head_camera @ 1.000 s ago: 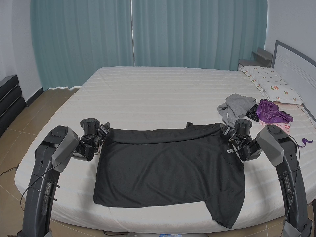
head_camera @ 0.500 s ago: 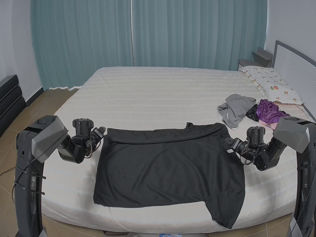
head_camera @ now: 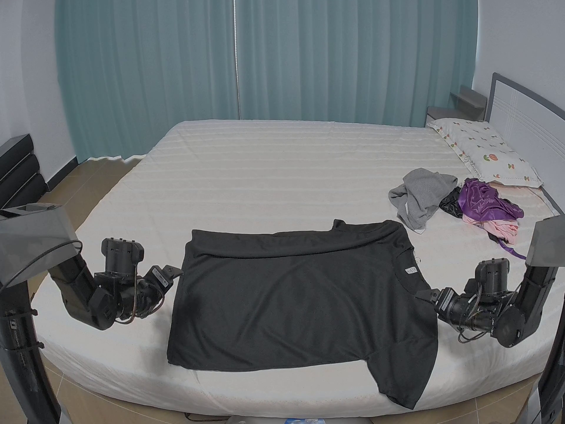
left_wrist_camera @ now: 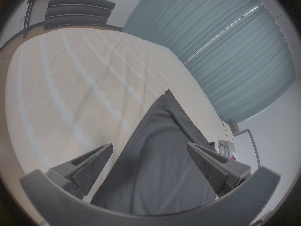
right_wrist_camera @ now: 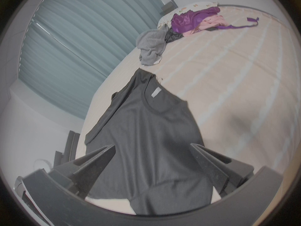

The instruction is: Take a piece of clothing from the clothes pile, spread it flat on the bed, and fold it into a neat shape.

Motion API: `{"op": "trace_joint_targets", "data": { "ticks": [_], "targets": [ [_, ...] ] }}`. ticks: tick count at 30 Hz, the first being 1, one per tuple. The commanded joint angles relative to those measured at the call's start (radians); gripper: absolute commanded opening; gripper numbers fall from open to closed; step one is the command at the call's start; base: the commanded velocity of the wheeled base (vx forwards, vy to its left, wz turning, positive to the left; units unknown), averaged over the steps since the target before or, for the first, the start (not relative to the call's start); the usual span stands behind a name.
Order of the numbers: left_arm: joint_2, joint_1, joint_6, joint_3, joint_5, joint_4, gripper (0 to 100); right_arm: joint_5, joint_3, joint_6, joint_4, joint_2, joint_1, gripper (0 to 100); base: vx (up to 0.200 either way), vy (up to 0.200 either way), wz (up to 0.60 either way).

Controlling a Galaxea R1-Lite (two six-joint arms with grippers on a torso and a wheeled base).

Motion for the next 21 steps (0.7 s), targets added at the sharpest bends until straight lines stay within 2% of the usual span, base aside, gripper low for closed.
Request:
{"op": "trace_joint_targets", "data": {
  "ticks": [1,4,10,12,17,21],
  "targets": [
    [-0.122,-0.041,-0.021,0.165,-0.037,-0.051,100,0.079,0.157,0.033,-0.087,-0.053,0.005,100,0.0,0.0,0.0],
    [-0.114,-0.055,-0.029,0.216,-0.039,-0.077,100,0.093,0.223,0.056,-0.157,-0.038,0.037,100,-0.133,0.0,0.0],
    [-0.108,-0.061,-0.041,0.236,-0.051,-0.081,100,0.111,0.285,0.054,-0.232,0.014,0.037,100,-0.2,0.0,0.0],
    [-0.108,-0.061,-0.046,0.239,-0.062,-0.083,100,0.113,0.294,0.056,-0.257,0.039,0.037,100,0.0,0.0,0.0],
    [-0.1,-0.059,-0.047,0.24,-0.068,-0.083,100,0.111,0.343,0.062,-0.429,0.112,0.035,100,0.0,0.0,0.0],
    [-0.102,-0.061,-0.047,0.244,-0.068,-0.084,100,0.111,0.343,0.068,-0.429,0.12,0.037,100,0.0,0.0,0.0]
  ]
}}
